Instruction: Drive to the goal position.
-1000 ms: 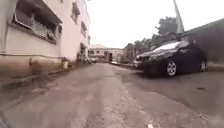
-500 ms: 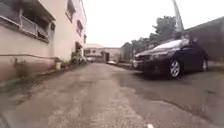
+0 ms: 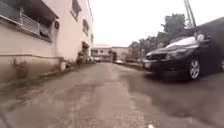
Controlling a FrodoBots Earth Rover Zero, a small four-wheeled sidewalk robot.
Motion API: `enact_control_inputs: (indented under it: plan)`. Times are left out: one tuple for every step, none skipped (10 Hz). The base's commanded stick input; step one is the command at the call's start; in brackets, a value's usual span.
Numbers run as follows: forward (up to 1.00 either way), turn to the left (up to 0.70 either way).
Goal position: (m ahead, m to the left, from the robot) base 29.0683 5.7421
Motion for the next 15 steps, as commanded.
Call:
enact_control_inputs:
  plan:
    - [1.00,0.10]
    - [1.00,-0.06]
    - [1.00,-0.22]
    - [1.00,-0.28]
    - [1.00,-0.28]
    - [1.00,-0.28]
    - [1.00,-0.28]
    - [1.00,-0.28]
    - [1.00,-0.13]
    - [1.00,0.10]
    - [1.00,0.12]
    - [1.00,0.12]
    - [1.00,0.12]
    - [1.00,0.12]
    - [1.00,0.12]
